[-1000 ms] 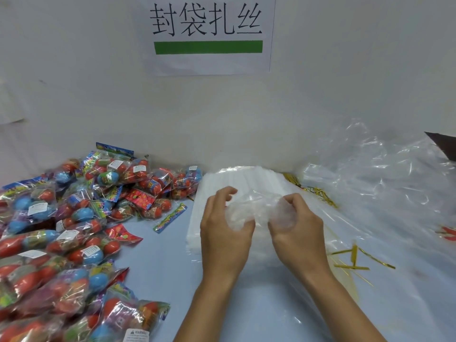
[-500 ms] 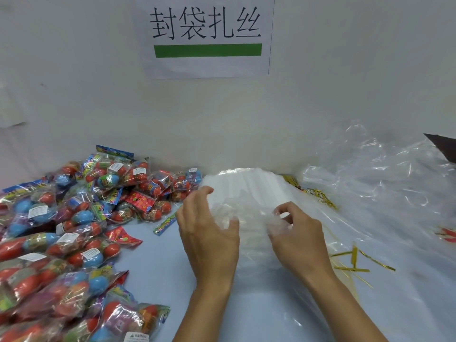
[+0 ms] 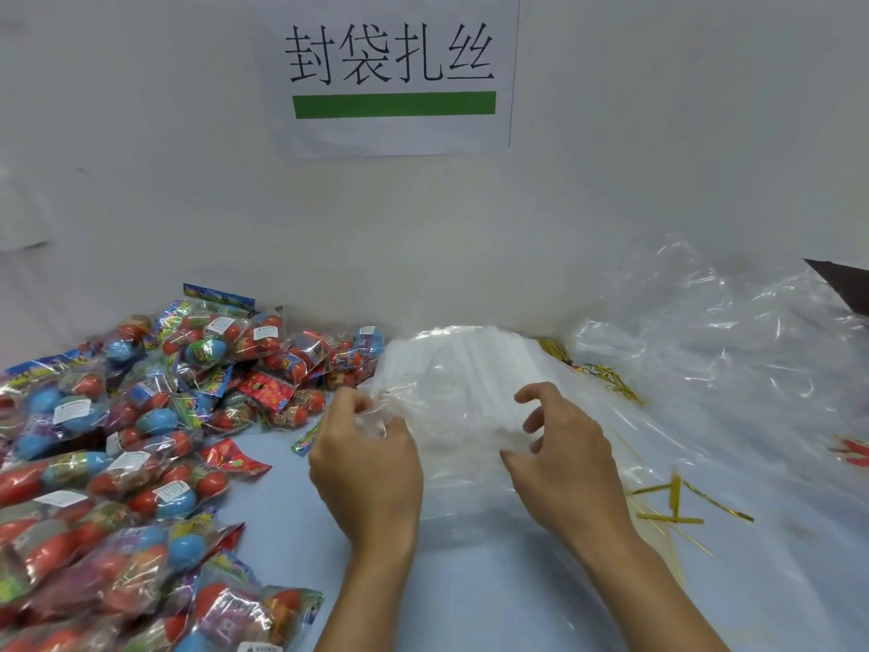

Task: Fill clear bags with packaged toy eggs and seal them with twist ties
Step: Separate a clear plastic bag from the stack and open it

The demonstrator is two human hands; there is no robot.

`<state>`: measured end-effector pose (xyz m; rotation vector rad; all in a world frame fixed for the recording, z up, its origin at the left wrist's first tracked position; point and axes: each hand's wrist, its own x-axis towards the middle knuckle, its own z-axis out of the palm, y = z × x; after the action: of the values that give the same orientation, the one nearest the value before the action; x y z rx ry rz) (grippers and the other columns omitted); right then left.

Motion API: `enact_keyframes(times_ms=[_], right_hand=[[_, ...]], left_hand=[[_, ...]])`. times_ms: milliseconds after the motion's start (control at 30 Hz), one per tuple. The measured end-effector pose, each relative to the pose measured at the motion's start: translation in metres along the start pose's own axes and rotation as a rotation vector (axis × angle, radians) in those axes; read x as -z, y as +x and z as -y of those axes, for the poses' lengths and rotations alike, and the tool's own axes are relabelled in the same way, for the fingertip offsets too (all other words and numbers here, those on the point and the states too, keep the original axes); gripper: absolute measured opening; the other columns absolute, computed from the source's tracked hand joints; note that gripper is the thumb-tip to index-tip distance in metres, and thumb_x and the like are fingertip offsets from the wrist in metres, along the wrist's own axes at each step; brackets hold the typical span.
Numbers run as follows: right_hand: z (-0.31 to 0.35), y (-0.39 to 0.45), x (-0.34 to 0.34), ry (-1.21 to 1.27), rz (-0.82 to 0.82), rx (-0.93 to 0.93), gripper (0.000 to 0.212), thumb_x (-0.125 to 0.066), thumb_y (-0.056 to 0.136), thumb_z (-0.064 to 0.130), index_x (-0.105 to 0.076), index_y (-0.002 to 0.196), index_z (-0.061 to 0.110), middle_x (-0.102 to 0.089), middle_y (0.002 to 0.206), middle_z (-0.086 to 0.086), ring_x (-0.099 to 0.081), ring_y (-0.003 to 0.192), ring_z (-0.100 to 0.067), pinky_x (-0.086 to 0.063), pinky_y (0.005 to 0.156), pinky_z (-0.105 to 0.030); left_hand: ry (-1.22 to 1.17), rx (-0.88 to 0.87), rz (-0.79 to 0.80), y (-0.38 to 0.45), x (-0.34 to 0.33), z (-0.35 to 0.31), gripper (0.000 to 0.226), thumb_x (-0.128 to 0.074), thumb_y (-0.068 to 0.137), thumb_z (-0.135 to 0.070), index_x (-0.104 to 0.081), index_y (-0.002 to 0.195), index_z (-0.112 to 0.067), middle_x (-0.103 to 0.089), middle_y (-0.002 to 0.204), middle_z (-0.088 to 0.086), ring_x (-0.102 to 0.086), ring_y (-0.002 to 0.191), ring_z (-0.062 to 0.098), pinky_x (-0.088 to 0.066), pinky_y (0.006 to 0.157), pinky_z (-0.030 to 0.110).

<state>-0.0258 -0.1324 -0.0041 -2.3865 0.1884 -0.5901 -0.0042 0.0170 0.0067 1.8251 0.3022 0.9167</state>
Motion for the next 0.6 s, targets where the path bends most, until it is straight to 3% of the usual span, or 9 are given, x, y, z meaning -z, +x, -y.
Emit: enact_keyframes(times_ms=[67,133,233,333,367,433,500,600], right_hand=[[-0.001,0.001,-0.001,0.105,-0.026,-0.041,0.028,-0.063,0.093,0.023,-0.057,0.118,0.032,-0.058,0.088,0.015,-0.063,0.081,-0.019,-0.055,0.077,-0.04],[-0.002,0.001,-0.002,0.157,-0.072,-0.053,0.026,-0.058,0.095,0.013,-0.061,0.116,0.028,-0.06,0.086,0.013,-0.063,0.08,-0.02,-0.055,0.077,-0.041],[-0.003,0.004,0.001,0.203,-0.153,-0.056,0.026,-0.059,0.09,0.006,-0.061,0.106,0.027,-0.062,0.083,0.008,-0.061,0.077,-0.017,-0.054,0.073,-0.039],[-0.001,0.003,0.002,0.248,-0.163,0.011,0.029,-0.066,0.08,0.002,-0.059,0.091,0.028,-0.058,0.07,0.007,-0.055,0.067,-0.008,-0.043,0.061,-0.016],[0.002,0.002,0.001,0.254,-0.137,0.04,0.031,-0.068,0.077,0.002,-0.056,0.085,0.029,-0.054,0.065,0.007,-0.051,0.064,-0.008,-0.04,0.057,-0.015],[0.005,0.0,-0.001,0.228,-0.086,0.075,0.033,-0.072,0.076,0.009,-0.047,0.074,0.031,-0.048,0.06,0.008,-0.044,0.058,-0.011,-0.036,0.053,-0.02],[0.005,-0.001,-0.004,0.164,-0.085,0.068,0.039,-0.073,0.078,0.015,-0.039,0.066,0.028,-0.042,0.057,0.008,-0.038,0.056,-0.013,-0.034,0.052,-0.03],[0.0,0.001,-0.003,0.136,-0.163,-0.014,0.04,-0.066,0.078,0.01,-0.034,0.057,0.022,-0.038,0.051,0.003,-0.034,0.055,-0.023,-0.028,0.049,-0.034]], left_hand=[[-0.005,-0.015,0.072,-0.003,-0.002,-0.001,0.019,-0.066,0.079,0.0,-0.056,0.078,-0.016,-0.06,0.078,0.002,-0.057,0.076,0.032,-0.043,0.06,0.032],[0.061,-0.077,0.15,-0.006,-0.003,-0.005,0.027,-0.076,0.077,-0.008,-0.058,0.093,-0.019,-0.059,0.099,0.0,-0.054,0.095,0.027,-0.04,0.068,0.028],[0.248,-0.264,0.176,-0.008,-0.003,-0.006,0.062,-0.089,0.067,-0.021,-0.057,0.12,-0.019,-0.055,0.122,0.006,-0.046,0.111,0.028,-0.05,0.086,0.042],[0.286,-0.432,0.162,-0.012,-0.004,-0.006,0.046,-0.087,0.067,-0.013,-0.066,0.107,-0.017,-0.063,0.107,0.003,-0.053,0.098,0.027,-0.054,0.076,0.041],[0.279,-0.427,0.195,-0.013,-0.004,-0.006,0.034,-0.085,0.07,-0.009,-0.068,0.098,-0.018,-0.064,0.099,0.0,-0.053,0.093,0.024,-0.052,0.071,0.038],[0.265,-0.347,0.311,-0.013,-0.005,-0.003,0.023,-0.078,0.077,-0.007,-0.06,0.082,-0.021,-0.059,0.085,-0.006,-0.05,0.086,0.019,-0.043,0.066,0.029],[0.24,-0.299,0.431,-0.014,-0.008,0.001,0.032,-0.071,0.081,-0.009,-0.046,0.073,-0.026,-0.05,0.076,-0.01,-0.043,0.081,0.015,-0.032,0.061,0.022],[0.213,-0.277,0.487,-0.014,-0.01,0.002,0.037,-0.061,0.08,0.001,-0.037,0.067,-0.024,-0.042,0.065,-0.006,-0.039,0.069,0.019,-0.026,0.052,0.023]])
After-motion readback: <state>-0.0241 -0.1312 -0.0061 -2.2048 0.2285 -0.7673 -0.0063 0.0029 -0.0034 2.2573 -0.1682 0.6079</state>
